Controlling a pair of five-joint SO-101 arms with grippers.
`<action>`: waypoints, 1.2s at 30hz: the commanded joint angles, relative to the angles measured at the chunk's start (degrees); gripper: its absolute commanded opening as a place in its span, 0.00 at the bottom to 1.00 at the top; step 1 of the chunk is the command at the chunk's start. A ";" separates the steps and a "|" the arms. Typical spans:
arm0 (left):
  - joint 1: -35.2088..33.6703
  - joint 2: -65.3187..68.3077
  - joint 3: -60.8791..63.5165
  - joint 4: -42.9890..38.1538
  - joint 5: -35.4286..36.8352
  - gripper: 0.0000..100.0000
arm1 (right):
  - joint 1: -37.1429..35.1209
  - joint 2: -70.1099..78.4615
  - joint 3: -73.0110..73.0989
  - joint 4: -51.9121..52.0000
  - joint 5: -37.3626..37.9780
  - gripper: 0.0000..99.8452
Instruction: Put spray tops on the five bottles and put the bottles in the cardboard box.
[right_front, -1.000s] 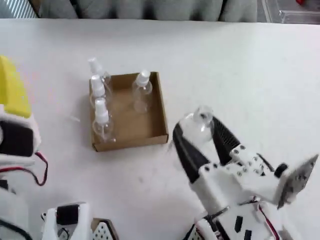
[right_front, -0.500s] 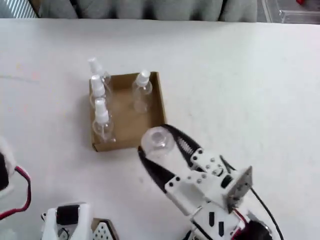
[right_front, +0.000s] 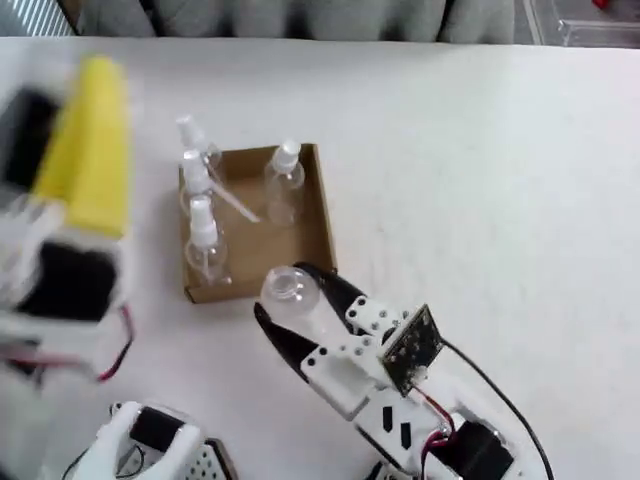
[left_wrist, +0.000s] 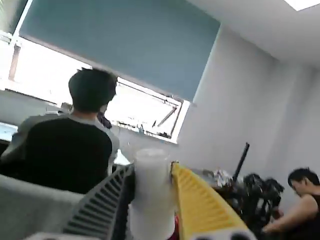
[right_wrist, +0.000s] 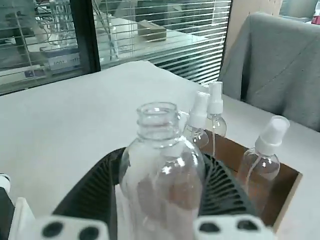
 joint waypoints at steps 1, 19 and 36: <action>6.55 2.59 -0.53 1.67 -0.79 0.02 | -0.40 -0.40 -0.62 -1.01 0.53 0.02; 7.69 -6.64 20.04 -3.52 -8.35 0.02 | -2.77 -0.40 -0.44 2.15 0.53 0.02; 9.71 -15.16 25.05 -1.58 -8.00 0.02 | -2.77 -0.40 0.35 1.71 0.53 0.02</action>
